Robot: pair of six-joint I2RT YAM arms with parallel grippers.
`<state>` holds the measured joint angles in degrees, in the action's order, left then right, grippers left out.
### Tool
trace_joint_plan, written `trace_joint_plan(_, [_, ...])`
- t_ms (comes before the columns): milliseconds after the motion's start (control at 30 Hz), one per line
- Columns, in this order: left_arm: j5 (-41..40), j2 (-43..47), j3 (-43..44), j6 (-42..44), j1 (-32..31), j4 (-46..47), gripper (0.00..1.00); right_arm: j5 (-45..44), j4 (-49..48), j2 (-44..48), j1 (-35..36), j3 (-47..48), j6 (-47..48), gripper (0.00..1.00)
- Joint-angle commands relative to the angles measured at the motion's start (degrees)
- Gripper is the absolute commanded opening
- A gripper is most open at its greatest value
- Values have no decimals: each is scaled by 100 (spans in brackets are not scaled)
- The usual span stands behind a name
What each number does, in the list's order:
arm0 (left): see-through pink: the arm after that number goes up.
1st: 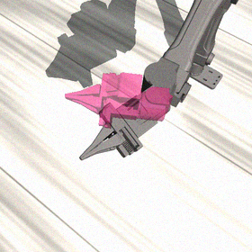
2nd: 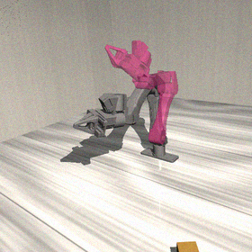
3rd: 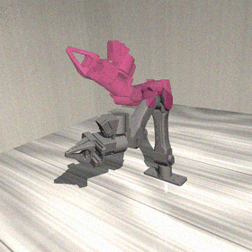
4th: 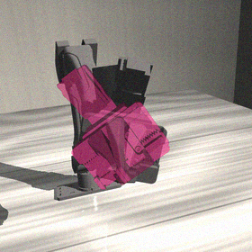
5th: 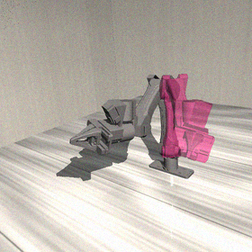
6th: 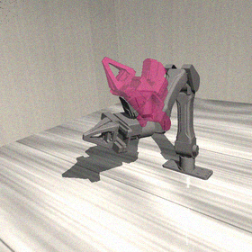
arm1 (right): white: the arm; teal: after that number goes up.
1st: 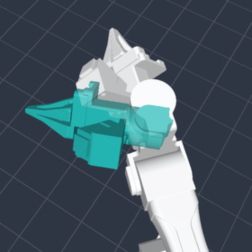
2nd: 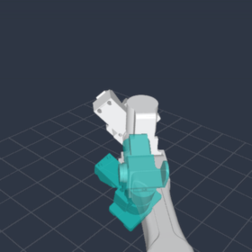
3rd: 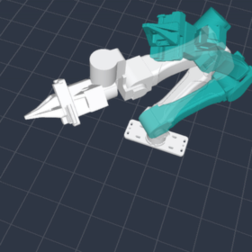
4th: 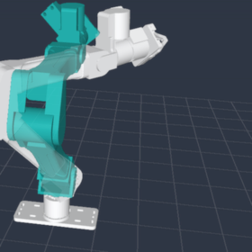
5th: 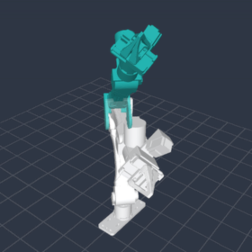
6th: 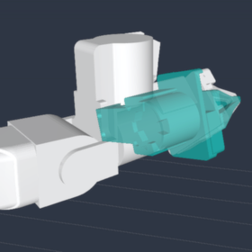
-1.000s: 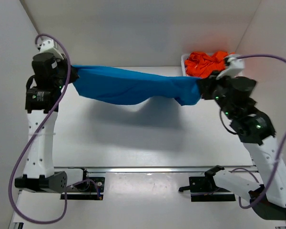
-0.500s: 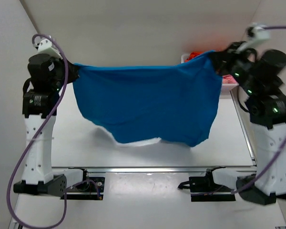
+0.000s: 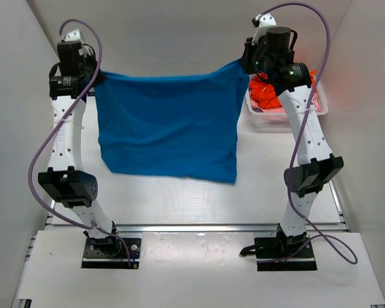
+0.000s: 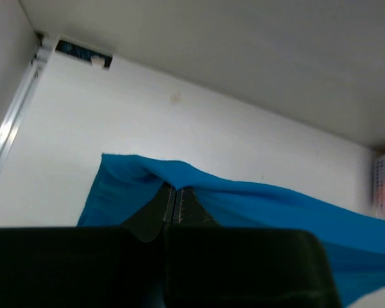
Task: Fold and stack the t-shirts
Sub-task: Flatten out the tshirt, then fold the flattened tshirt in 1/3 of the way
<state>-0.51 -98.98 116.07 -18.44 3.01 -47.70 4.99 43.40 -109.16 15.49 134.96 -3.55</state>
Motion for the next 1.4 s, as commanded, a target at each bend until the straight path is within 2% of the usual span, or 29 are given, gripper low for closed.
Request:
trace_joint_plan(0, [-379,474,1050,42,-11,329,0,-349,-820,1166,165,27,267,0])
trace_joint_plan(67, [-274,651,883,50,7,332,0,-429,-1105,1493,209,-390,267,0])
trace_joint_plan(133, [-318,871,611,16,42,349,0,-315,-870,1530,175,-225,258,0])
trace_joint_plan(267, [-388,1627,-547,7,-107,595,0,-157,-447,1538,-54,-434,223,0])
trace_joint_plan(433, [-318,2688,-2736,-37,-133,1086,0,-280,-1042,2468,-80,-3170,171,0])
trace_joint_plan(500, [-353,3006,-4007,-46,-168,1262,0,-279,-1079,2768,-98,-4062,48,0])
trace_joint_plan(567, [-301,3384,-5011,-90,-151,1264,0,-804,-983,3232,112,-5254,-118,0])
trace_joint_plan(700, [-28,3762,-6130,-55,-133,1097,0,-966,-615,4121,551,-6970,-689,0])
trace_joint_plan(733, [-28,3815,-6427,-29,-142,992,0,-904,-544,4384,665,-7139,-952,0])
trace_joint_plan(867, [121,3956,-7035,-107,-116,930,0,-536,-157,5149,764,-8132,-1630,0])
trace_joint_plan(1000, [69,3887,-7256,-81,-169,693,0,-87,212,5388,780,-8538,-1763,0])
trace_joint_plan(1167, [60,4035,-7643,-116,-159,666,0,142,328,5019,842,-8697,-1544,0])
trace_joint_plan(1367, [-89,3904,-7634,-134,-72,674,0,344,-41,4352,754,-8443,-1271,1])
